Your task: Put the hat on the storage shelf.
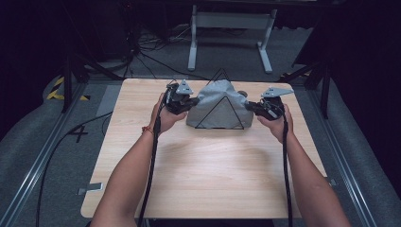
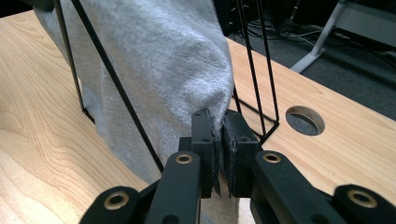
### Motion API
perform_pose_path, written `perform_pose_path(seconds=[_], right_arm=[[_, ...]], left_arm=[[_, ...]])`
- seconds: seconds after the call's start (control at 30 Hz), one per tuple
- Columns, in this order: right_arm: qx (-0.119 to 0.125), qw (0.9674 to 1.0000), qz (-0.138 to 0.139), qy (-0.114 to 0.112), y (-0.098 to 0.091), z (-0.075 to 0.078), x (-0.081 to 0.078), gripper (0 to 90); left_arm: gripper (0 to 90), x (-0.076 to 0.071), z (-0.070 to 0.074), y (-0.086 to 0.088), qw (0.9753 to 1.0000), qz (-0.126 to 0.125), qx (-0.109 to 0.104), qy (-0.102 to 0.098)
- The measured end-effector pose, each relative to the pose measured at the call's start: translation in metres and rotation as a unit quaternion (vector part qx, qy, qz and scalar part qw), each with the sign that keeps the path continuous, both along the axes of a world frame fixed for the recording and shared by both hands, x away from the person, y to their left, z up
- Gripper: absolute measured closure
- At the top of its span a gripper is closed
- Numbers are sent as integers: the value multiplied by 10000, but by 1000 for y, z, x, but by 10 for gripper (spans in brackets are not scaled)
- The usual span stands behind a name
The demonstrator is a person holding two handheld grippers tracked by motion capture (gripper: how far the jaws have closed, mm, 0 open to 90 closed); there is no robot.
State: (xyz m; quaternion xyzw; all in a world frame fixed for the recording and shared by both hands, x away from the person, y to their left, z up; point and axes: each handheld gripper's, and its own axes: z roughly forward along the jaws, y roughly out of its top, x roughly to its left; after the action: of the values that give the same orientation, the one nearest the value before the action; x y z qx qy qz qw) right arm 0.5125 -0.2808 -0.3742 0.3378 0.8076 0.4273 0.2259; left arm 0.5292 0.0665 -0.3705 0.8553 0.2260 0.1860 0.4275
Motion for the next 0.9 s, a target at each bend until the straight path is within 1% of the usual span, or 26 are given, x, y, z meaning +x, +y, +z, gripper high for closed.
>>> perform_pose_path(seconds=[0.03, 0.07, 0.1, 0.13, 0.27, 0.3, 0.37, 0.4, 0.47, 0.5, 0.57, 0.63, 0.7, 0.73, 0.8, 0.87, 0.9], right_arm=[[4, 10000, -9, -2, 0, -1, 0, 844], [18, 10000, -20, 27, 0, -2, 0, 844], [-10, 10000, -15, 41, 0, -3, 0, 844], [-66, 10000, -25, 65, 0, -4, 0, 843], [-116, 9998, -68, 118, 0, -9, 1, 841], [-115, 9998, -80, 135, 0, -9, 0, 840], [-112, 9998, -92, 132, 0, -10, -1, 832], [-132, 9998, -105, 121, 0, -9, -2, 825], [-142, 9998, -110, 84, -2, -7, -4, 804], [-154, 9998, -127, 51, -3, -5, -6, 780], [-101, 9998, -174, 19, -6, -1, -9, 764], [-103, 9997, -199, -36, -9, 4, -12, 745], [-97, 9997, -201, -79, -11, 8, -15, 737], [-125, 9997, -205, -109, -12, 11, -17, 729], [-154, 9996, -203, -133, -13, 15, -21, 714], [-228, 9994, -192, -167, -15, 18, -27, 694], [-260, 9993, -188, -174, -15, 19, -30, 684]], left_arm=[[887, 0, -2, -1, 10000, -12, 51, 23], [887, 0, -4, -2, 9999, -52, 150, 37], [886, 0, -4, -2, 9999, -52, 150, 37], [886, 0, -7, -3, 9997, -56, 244, 52], [885, -1, -9, -5, 9997, -37, 248, 74], [882, -1, -9, -5, 9997, -2, 246, 36], [868, -1, -9, -2, 9998, 54, 209, 31], [848, -2, -8, 1, 9997, 106, 240, -7], [802, -5, -6, 6, 9996, 171, 213, -47], [795, -7, -4, 9, 9995, 184, 231, -90], [770, -12, 0, 16, 9993, 224, 266, -147], [766, -18, 3, 22, 9993, 193, 245, -185], [753, -23, 5, 28, 9993, 214, 260, -186], [752, -25, 5, 32, 9994, 203, 246, -155], [738, -31, 6, 38, 9991, 219, 310, -186], [718, -37, 6, 44, 9991, 220, 319, -157], [708, -40, 6, 47, 9990, 246, 325, -178]])
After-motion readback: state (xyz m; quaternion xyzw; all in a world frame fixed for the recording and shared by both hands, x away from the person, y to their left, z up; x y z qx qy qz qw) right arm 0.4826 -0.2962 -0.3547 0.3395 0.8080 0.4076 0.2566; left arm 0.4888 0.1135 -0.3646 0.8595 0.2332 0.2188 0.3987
